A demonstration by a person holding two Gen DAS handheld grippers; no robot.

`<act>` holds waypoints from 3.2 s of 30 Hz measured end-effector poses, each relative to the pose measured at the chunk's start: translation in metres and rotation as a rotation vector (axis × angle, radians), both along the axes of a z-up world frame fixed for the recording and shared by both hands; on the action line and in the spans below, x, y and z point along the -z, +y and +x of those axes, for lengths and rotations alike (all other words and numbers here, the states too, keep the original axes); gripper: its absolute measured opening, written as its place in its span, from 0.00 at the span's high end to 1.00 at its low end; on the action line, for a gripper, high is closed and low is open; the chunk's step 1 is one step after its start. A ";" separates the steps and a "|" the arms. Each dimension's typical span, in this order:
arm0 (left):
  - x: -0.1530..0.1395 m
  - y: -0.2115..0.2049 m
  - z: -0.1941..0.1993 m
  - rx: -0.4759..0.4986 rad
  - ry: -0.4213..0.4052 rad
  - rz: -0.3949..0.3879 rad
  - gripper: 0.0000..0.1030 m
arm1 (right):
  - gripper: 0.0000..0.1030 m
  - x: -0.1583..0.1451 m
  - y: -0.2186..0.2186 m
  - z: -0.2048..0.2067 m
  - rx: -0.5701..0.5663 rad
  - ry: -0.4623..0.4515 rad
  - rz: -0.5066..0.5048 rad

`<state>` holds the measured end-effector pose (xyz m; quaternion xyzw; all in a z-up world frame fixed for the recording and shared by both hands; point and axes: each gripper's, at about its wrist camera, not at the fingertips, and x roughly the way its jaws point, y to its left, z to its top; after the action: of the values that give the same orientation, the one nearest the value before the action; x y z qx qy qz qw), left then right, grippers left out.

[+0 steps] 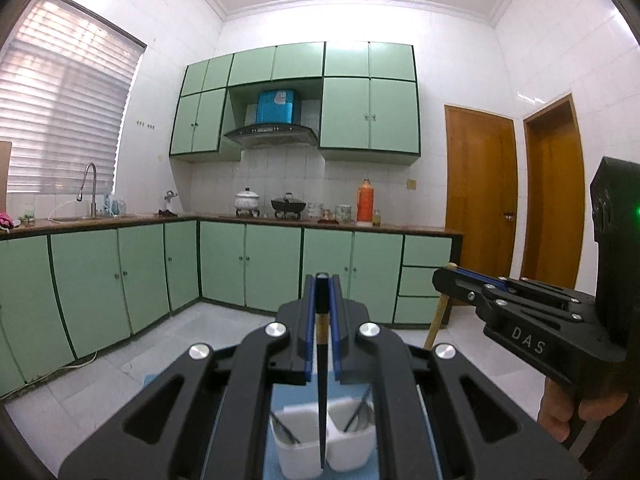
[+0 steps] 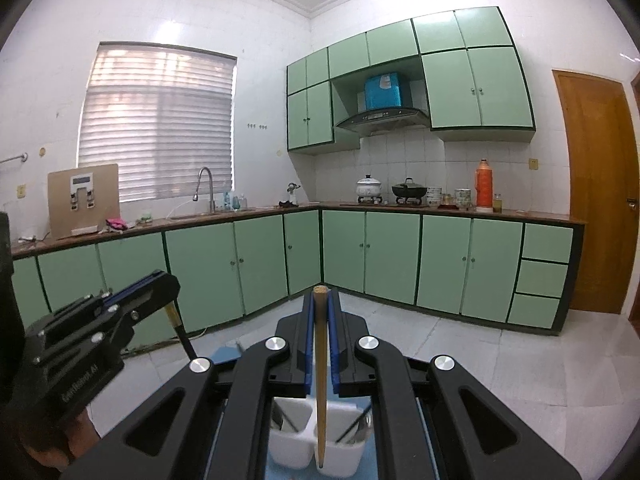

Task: Organize utensils
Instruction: 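Lift both chopsticks and carry them over the white holder, then lower both chopsticks into the holder and open both tools, then withdraw both open tools toward the wooden and grey chopsticks left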

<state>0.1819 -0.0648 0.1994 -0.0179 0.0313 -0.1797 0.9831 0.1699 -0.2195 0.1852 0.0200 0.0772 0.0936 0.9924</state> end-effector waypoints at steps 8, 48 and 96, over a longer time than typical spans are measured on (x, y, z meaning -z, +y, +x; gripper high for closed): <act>-0.005 -0.017 0.053 -0.035 -0.025 -0.006 0.94 | 0.94 -0.007 -0.002 0.061 0.043 0.026 -0.005; 0.112 -0.016 0.157 -0.077 0.245 0.069 0.94 | 0.93 0.118 -0.018 0.155 0.053 0.299 0.072; 0.174 0.064 -0.061 -0.170 0.192 0.060 0.08 | 0.09 0.182 -0.003 -0.080 0.148 0.091 -0.053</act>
<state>0.1208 -0.0008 0.0249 -0.0080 0.1290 -0.0924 0.9873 0.0901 -0.2222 0.0036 0.0036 0.1232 0.0169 0.9922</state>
